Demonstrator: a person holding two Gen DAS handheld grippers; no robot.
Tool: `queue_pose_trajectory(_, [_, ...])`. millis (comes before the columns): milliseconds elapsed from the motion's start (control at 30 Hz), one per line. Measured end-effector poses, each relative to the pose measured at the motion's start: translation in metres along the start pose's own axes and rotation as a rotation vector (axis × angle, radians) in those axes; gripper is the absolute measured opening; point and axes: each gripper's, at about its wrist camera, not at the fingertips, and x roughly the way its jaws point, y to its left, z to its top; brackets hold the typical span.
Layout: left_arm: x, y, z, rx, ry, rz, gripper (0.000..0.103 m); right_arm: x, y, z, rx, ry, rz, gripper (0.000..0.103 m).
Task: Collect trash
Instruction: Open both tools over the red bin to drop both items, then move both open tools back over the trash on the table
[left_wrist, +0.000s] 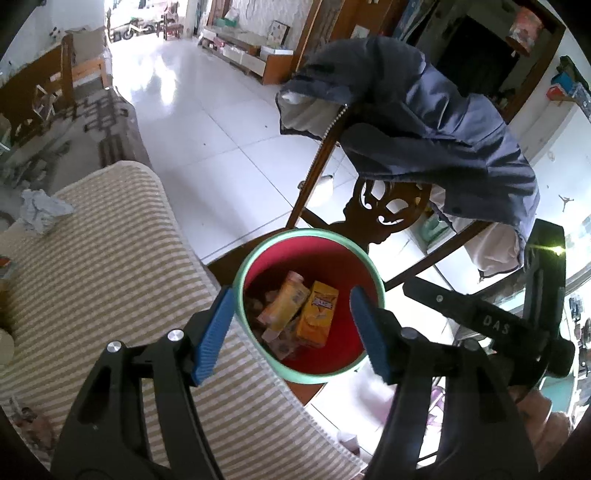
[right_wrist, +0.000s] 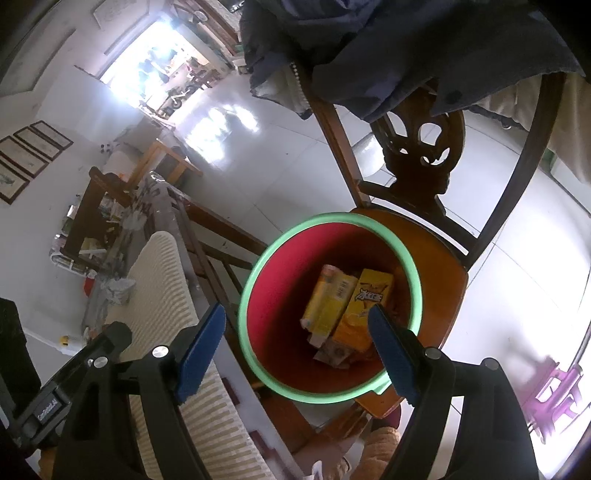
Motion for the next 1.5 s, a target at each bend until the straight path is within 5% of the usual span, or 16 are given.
queue_pose_trajectory(533, [-0.069, 0.108, -0.045, -0.158, -0.092, 0.130, 0.068, 0.033, 0.104, -0.041, -0.174, 0.071, 0.028, 0.077])
queue_pose_trajectory(933, [-0.149, 0.280, -0.112, -0.385, -0.130, 0.391, 0.085, 0.070, 0.260, -0.136, -0.540, 0.152, 0.029, 0.083])
queue_pose_trajectory(1133, [-0.174, 0.375, -0.140, -0.405, -0.069, 0.589, 0.087, 0.092, 0.305, -0.186, -0.627, 0.241, 0.027, 0.088])
queue_pose_trajectory(1267, [-0.168, 0.419, -0.138, -0.301, 0.024, 0.705, 0.091, 0.101, 0.319, -0.204, -0.604, 0.284, 0.047, 0.091])
queue_pose_trajectory(1500, [-0.141, 0.459, -0.140, -0.172, 0.174, 0.769, 0.091, 0.104, 0.339, -0.223, -0.603, 0.314, 0.057, 0.092])
